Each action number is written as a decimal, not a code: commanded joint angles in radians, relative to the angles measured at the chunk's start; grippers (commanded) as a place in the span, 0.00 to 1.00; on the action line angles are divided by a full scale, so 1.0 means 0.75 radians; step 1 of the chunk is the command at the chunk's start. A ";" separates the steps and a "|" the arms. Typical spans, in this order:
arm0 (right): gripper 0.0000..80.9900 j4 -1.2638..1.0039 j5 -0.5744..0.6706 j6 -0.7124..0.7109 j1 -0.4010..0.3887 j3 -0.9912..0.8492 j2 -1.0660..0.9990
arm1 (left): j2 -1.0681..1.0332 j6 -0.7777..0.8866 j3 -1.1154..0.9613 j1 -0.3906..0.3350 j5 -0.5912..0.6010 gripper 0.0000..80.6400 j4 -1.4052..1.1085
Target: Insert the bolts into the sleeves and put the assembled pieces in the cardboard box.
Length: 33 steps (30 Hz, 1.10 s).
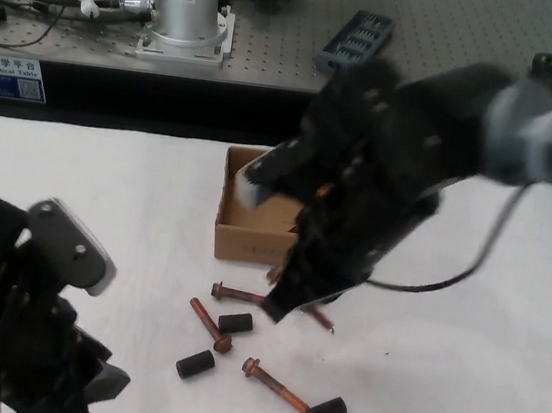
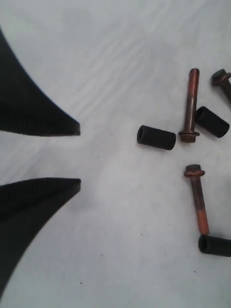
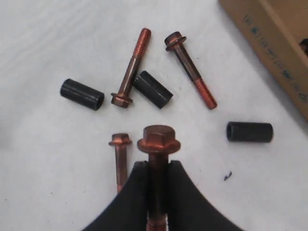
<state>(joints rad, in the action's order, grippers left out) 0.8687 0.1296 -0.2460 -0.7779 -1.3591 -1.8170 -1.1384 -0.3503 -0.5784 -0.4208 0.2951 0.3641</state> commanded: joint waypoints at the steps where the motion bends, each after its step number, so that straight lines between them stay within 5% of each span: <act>1: 0.04 0.002 -0.011 0.010 0.010 0.097 0.235 | -0.076 -0.042 -0.069 -0.008 0.007 0.27 -0.009; 16: 0.04 0.010 -0.023 0.171 0.013 0.368 0.814 | -0.557 -0.072 -0.563 -0.123 -0.039 0.27 0.218; 33: 0.04 0.139 -0.151 0.278 0.013 0.462 1.249 | -0.865 -0.164 -0.708 -0.168 -0.208 0.27 0.322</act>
<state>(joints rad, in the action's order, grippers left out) 0.9593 0.0384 -0.0485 -0.7752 -1.0161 -0.9374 -1.7617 -0.4467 -1.0981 -0.5371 0.1532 0.5876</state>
